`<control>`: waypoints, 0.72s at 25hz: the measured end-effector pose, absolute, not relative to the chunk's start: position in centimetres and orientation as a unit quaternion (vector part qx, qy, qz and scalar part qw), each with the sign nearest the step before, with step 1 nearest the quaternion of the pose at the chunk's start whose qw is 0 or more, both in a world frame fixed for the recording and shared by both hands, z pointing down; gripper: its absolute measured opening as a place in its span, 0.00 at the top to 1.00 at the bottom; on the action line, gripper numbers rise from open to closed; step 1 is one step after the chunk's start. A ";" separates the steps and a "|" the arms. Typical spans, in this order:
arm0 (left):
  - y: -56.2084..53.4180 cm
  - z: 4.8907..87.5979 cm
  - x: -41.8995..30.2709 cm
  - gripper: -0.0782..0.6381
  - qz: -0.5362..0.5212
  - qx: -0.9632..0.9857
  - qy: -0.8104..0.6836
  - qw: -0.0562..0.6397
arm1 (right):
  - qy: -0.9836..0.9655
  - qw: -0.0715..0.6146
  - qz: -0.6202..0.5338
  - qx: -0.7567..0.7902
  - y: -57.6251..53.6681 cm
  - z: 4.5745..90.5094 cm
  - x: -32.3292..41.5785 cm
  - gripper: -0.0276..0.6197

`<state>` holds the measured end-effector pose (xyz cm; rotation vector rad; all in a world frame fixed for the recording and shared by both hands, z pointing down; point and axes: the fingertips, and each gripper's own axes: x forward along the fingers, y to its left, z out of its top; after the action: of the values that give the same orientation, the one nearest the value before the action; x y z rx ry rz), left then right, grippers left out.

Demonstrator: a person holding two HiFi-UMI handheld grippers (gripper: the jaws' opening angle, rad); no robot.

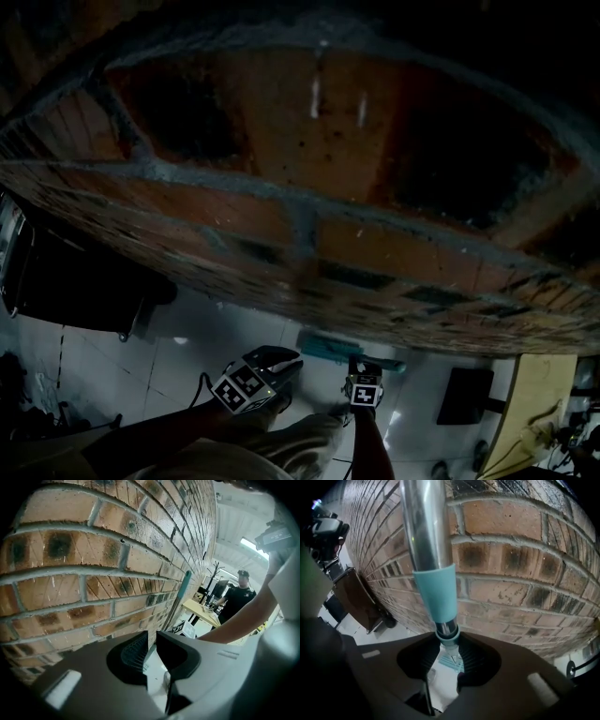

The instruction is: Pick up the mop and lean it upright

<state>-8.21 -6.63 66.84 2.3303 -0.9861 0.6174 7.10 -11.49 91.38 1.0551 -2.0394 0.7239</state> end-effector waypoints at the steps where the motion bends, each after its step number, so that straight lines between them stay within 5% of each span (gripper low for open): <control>1: -6.7 66.8 -8.2 0.79 0.229 0.863 -0.365 0.265 | -0.790 0.360 0.282 0.409 -11.5 91.6 7.0 0.76; 18: -7.0 67.3 -8.5 0.79 0.240 0.862 -0.360 0.266 | -0.769 0.413 0.299 0.386 -11.5 95.5 7.0 0.76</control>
<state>-8.46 -6.97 67.31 2.3265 -0.9712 0.6487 6.97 -11.50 95.46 0.9713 -1.9332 0.7518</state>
